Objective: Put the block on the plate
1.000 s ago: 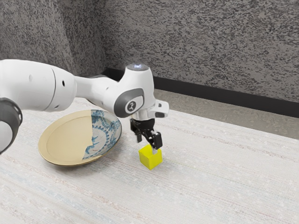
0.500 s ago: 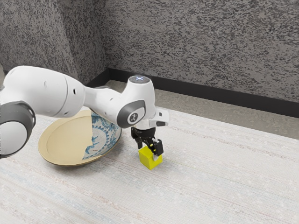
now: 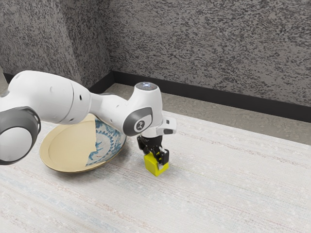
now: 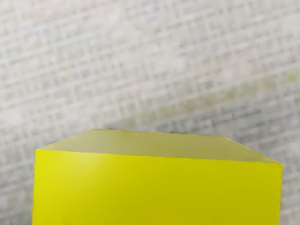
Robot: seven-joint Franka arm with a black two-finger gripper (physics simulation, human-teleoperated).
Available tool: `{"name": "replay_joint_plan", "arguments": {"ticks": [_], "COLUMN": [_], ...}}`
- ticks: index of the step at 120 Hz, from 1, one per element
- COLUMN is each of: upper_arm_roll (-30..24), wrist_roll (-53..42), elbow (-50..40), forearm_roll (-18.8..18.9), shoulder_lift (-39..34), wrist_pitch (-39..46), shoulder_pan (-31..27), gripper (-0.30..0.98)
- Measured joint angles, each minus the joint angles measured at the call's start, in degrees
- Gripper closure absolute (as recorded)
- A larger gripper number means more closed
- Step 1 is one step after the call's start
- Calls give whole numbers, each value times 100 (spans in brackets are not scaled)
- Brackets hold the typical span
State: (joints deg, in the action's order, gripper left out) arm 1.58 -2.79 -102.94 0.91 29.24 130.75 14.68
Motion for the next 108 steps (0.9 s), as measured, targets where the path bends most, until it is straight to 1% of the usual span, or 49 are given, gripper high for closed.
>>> {"name": "replay_joint_plan", "arguments": {"ticks": [18,26,46,55,63,84,93,108], "upper_arm_roll": [-16,-30,-92,-115,-121,-123,-123,-117], "wrist_roll": [34,49,93,110,123,147,154,162], "elbow": [8,-24,-631,-865,-939,-1209,-1314,-1324], "forearm_roll": [7,-7,-28,-30,-31,-4,8,15], "shoulder_lift": [-67,-218,-1234,-1651,-1846,-1896,-1780,-1503], "wrist_pitch": [-10,-27,-64,-90,-160,-349,-368,-381], "shoulder_pan": [-6,-57,-571,-925,-1293,-2245,-2427,-2566], "gripper": [27,30,31,31,31,30,30,29]}}
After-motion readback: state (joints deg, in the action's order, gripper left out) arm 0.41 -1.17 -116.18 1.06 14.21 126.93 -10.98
